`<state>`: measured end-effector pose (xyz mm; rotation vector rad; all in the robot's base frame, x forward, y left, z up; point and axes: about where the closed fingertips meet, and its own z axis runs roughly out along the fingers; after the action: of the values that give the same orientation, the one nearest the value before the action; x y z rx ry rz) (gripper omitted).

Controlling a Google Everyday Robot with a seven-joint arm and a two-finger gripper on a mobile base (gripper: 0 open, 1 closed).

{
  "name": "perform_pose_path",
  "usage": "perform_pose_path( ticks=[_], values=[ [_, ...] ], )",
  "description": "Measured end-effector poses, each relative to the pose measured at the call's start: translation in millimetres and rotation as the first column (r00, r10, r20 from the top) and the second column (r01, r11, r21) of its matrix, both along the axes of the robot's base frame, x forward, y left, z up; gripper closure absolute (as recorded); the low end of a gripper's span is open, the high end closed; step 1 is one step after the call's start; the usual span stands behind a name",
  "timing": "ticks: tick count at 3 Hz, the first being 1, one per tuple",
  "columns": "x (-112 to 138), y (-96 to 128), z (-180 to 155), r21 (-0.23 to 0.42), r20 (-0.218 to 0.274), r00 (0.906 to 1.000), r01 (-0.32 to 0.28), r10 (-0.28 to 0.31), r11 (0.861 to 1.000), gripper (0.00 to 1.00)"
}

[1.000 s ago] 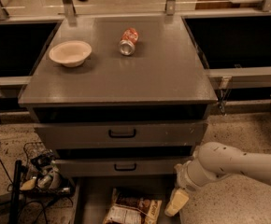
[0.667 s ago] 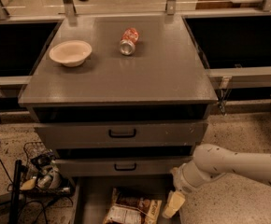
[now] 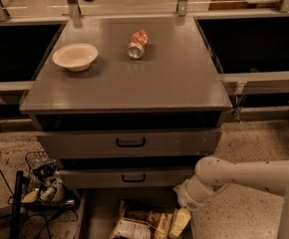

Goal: Pick brown chip bag from bottom drawer and place on counter

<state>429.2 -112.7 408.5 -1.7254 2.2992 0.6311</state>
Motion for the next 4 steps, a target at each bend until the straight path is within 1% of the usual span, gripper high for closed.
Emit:
perform_pose_path(
  ticks=[1,2,3,4],
  values=[
    [-4,-1,-17,0.028,-0.019,0.9998,0.006,-0.006,1.000,0.00],
    [-17,1,-51,0.077,-0.051,0.9986,0.017,-0.013,0.997,0.00],
    [-40,12,-98,0.121,-0.119,0.9929,0.023,-0.009,0.992,0.00],
    [-41,13,-99,0.122,-0.122,0.9925,0.024,-0.009,0.992,0.00]
  ],
)
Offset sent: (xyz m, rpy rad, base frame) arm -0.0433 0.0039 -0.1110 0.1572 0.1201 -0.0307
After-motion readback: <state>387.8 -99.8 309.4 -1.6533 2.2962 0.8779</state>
